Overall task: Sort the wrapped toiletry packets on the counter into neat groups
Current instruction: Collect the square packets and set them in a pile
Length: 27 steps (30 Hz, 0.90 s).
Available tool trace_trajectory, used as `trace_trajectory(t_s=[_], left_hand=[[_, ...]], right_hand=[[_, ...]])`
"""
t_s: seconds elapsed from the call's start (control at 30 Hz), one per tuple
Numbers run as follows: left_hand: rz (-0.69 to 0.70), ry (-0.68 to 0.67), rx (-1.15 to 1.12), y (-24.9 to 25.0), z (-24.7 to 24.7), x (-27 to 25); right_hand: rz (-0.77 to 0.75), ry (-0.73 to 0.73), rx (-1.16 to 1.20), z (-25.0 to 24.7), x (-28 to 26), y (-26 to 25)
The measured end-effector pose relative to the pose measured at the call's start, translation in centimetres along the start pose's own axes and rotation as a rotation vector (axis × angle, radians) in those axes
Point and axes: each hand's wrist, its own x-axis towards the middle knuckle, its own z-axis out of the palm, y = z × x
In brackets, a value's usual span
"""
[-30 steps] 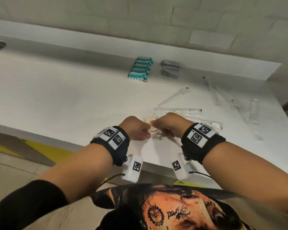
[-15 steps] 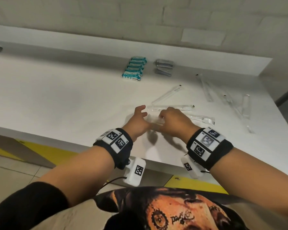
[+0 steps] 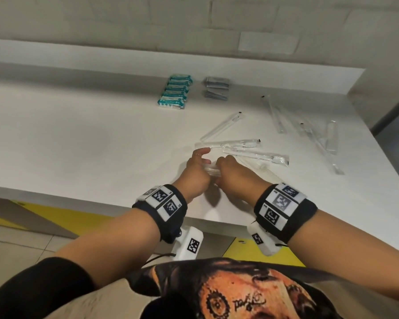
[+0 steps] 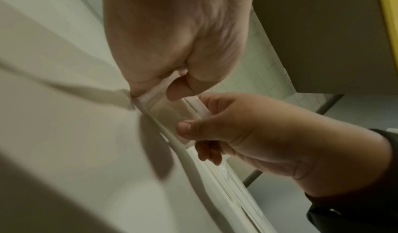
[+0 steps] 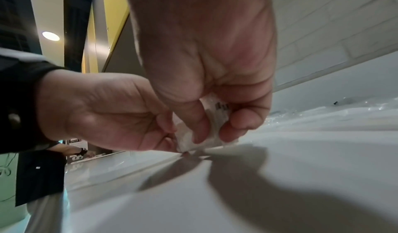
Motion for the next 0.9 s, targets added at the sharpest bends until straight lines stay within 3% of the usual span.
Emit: trace_trajectory(t_s=[0.23, 0.37, 0.53, 0.67, 0.9], left_hand=[[0.006, -0.093, 0.196, 0.5, -0.9, 0.8], [-0.063, -0.057, 0.043, 2.1, -2.7, 2.1], [-0.071, -0.175, -0.311, 4.5, -4.1, 3.7], [-0.078, -0.183, -0.302, 5.5, -5.1, 6.1], [-0.08, -0.205, -0.144, 7.4, -6.9, 13.0]], right_hand=[[-0.025, -0.084, -0.083, -0.8, 0.4, 0.5], [0.021, -0.003, 0.239, -3.9, 1.2, 0.2], [0.054, 0.004, 0.749, -6.6, 3.1, 0.3], [0.089, -0.011, 0.906, -7.6, 5.1, 0.4], [0.241, 0.152, 0.985, -8.9, 11.6, 0.5]])
